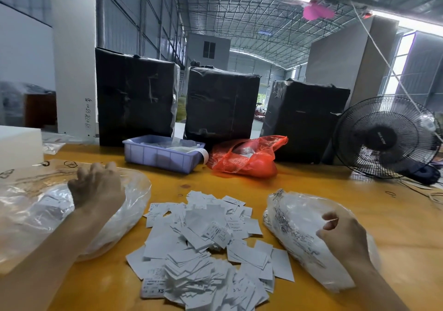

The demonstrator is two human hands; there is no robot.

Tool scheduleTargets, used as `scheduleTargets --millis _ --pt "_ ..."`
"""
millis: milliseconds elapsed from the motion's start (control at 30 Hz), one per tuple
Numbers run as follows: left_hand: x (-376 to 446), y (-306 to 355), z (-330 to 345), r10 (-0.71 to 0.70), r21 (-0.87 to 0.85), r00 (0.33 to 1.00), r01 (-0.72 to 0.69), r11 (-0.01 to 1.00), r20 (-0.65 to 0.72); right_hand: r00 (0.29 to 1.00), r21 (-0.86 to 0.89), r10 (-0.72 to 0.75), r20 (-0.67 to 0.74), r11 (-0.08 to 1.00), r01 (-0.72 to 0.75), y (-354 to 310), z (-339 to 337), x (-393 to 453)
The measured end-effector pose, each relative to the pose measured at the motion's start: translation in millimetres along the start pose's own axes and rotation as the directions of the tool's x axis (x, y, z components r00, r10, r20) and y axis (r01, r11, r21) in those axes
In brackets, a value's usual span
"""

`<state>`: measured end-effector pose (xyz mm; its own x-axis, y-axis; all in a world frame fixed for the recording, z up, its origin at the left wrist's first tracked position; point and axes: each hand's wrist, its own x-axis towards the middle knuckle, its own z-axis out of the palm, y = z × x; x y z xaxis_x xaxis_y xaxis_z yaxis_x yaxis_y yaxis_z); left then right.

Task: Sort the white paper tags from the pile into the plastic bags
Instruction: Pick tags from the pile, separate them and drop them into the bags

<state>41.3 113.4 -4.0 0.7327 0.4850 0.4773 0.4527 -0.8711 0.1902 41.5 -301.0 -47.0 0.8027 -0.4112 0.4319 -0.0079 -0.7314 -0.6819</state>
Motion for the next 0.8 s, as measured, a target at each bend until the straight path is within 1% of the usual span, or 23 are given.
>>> scheduleTargets --millis 100,133,167,200,233,267,300,333,367,400,433,467,500,567,633,700,800 --pt "-10.5 16.6 -6.6 0.12 -0.022 0.989 -0.122 0.992 -0.083 0.999 0.124 -0.049 -0.008 0.991 0.05 -8.7 -4.5 -4.5" --pt "-15.9 24.2 -8.9 0.165 -0.044 0.98 -0.171 0.984 -0.113 0.997 0.199 -0.067 -0.026 0.978 0.071 -13.8 -5.2 -6.6" --pt "-22.3 32.7 -10.0 0.216 -0.076 0.967 -0.228 0.971 -0.136 0.997 0.31 -0.067 -0.025 0.948 0.072 -20.3 -5.4 -9.3" --pt "-30.2 41.9 -11.1 0.282 -0.118 0.947 -0.3 0.946 -0.152 0.998 0.45 -0.052 0.018 0.892 0.039 -29.2 -4.7 -13.9" --pt "-39.2 51.7 -10.7 0.361 -0.185 0.918 -0.388 0.903 -0.162 0.994 0.582 -0.033 0.105 0.812 -0.035 -39.0 -2.2 -20.2" --pt "-49.5 61.9 -10.4 0.442 -0.307 0.884 -0.468 0.829 -0.155 0.975 0.668 -0.02 0.221 0.731 -0.137 -49.2 2.1 -27.5" --pt "-59.9 71.9 -11.4 0.517 -0.493 0.85 -0.494 0.717 -0.099 0.94 0.703 -0.02 0.34 0.669 -0.24 -59.2 7.9 -35.3" --pt "-71.0 81.0 -14.6 0.59 -0.704 0.807 -0.411 0.578 0.013 0.895 0.7 -0.033 0.444 0.636 -0.324 -67.7 13.9 -43.5" --pt "-81.6 89.3 -18.2 0.663 -0.864 0.733 -0.224 0.45 0.155 0.85 0.684 -0.059 0.523 0.624 -0.378 -75.0 19.4 -51.0" --pt "-89.9 95.8 -20.6 0.723 -0.928 0.636 -0.029 0.371 0.27 0.811 0.668 -0.09 0.578 0.624 -0.406 -80.8 23.7 -57.6" --pt "-95.9 100.1 -19.8 0.752 -0.935 0.565 0.113 0.336 0.339 0.781 0.653 -0.117 0.613 0.631 -0.418 -85.1 27.4 -63.2" --pt "-100.4 102.8 -18.3 0.758 -0.926 0.532 0.216 0.309 0.378 0.759 0.644 -0.138 0.636 0.636 -0.424 -87.7 30.0 -67.2" --pt "-102.8 104.2 -16.6 0.74 -0.913 0.54 0.299 0.278 0.402 0.744 0.639 -0.152 0.651 0.638 -0.429 -88.9 31.9 -70.0" --pt "-103.3 104.4 -14.6 0.655 -0.871 0.602 0.452 0.192 0.456 0.728 0.637 -0.166 0.665 0.635 -0.437 -90.3 33.8 -72.8" --pt "-99.9 102.0 -12.1 0.577 -0.831 0.643 0.544 0.116 0.503 0.729 0.638 -0.169 0.663 0.638 -0.432 -91.0 34.7 -73.6" --pt "-96.5 99.2 -10.5 0.53 -0.82 0.669 0.565 0.093 0.521 0.739 0.641 -0.161 0.655 0.635 -0.431 -91.3 34.8 -74.2" --pt "-94.0 96.9 -8.3 0.498 -0.832 0.697 0.546 0.099 0.516 0.75 0.643 -0.163 0.64 0.648 -0.408 -92.2 35.2 -75.4"
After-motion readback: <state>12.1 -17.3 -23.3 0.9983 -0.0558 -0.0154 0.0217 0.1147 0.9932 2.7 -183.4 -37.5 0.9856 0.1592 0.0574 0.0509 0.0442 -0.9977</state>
